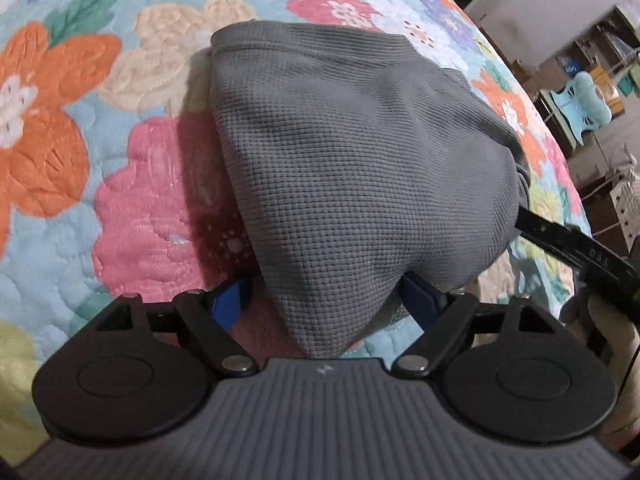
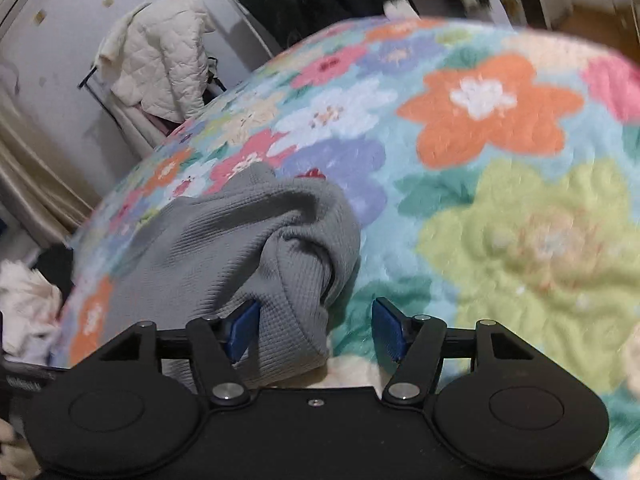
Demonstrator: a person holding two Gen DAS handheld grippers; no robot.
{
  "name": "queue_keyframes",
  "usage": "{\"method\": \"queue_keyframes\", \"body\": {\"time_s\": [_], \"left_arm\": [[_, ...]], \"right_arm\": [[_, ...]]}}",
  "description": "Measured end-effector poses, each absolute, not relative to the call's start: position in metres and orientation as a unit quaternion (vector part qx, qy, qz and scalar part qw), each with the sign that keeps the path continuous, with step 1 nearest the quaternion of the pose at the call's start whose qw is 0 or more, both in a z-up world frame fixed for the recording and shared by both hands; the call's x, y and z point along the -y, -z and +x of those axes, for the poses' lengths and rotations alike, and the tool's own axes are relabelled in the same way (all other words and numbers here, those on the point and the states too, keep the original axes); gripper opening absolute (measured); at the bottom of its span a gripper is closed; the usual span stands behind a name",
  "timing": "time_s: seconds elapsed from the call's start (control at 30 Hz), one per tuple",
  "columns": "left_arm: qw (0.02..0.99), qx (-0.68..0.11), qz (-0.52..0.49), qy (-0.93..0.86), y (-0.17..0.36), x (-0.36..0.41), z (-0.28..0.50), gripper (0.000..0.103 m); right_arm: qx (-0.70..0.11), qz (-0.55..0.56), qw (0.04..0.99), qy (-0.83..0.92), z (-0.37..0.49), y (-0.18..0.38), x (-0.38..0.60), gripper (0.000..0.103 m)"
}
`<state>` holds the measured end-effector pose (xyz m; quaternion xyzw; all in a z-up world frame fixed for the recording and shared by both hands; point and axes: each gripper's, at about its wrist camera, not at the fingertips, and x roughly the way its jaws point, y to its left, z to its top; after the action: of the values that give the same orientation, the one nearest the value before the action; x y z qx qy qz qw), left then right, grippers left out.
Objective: Fold clothes
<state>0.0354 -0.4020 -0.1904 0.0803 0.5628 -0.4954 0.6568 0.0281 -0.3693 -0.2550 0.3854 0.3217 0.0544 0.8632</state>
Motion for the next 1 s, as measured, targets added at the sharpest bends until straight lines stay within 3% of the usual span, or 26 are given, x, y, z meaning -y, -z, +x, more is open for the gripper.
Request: {"method": "queue_keyframes", "body": {"time_s": [0.13,0.27,0.47,0.63,0.87,1.0], "left_arm": [[0.668,-0.542,0.104,0.499,0.193,0.412,0.021,0.103],[0.689,-0.521,0.146,0.482,0.193,0.424,0.008,0.103],[0.69,-0.521,0.145,0.481,0.196,0.423,0.011,0.103],[0.685,-0.53,0.138,0.48,0.193,0.422,0.014,0.103],[0.71,-0.514,0.033,0.479,0.148,0.373,0.029,0.1],[0.706,-0.523,-0.034,0.476,0.143,0.371,0.05,0.103]], "right_arm": [[-0.324,0.381,0.865,-0.053,0.031,0.258,0.366,0.073],[-0.328,0.335,0.882,-0.042,0.036,0.252,0.359,0.086],[-0.325,0.322,0.888,-0.05,0.047,0.249,0.349,0.089],[-0.315,0.4,0.857,-0.077,0.05,0.265,0.361,0.09],[-0.288,0.548,0.768,-0.165,0.033,0.287,0.385,0.09],[-0.272,0.563,0.763,-0.163,0.014,0.28,0.395,0.09]]}}
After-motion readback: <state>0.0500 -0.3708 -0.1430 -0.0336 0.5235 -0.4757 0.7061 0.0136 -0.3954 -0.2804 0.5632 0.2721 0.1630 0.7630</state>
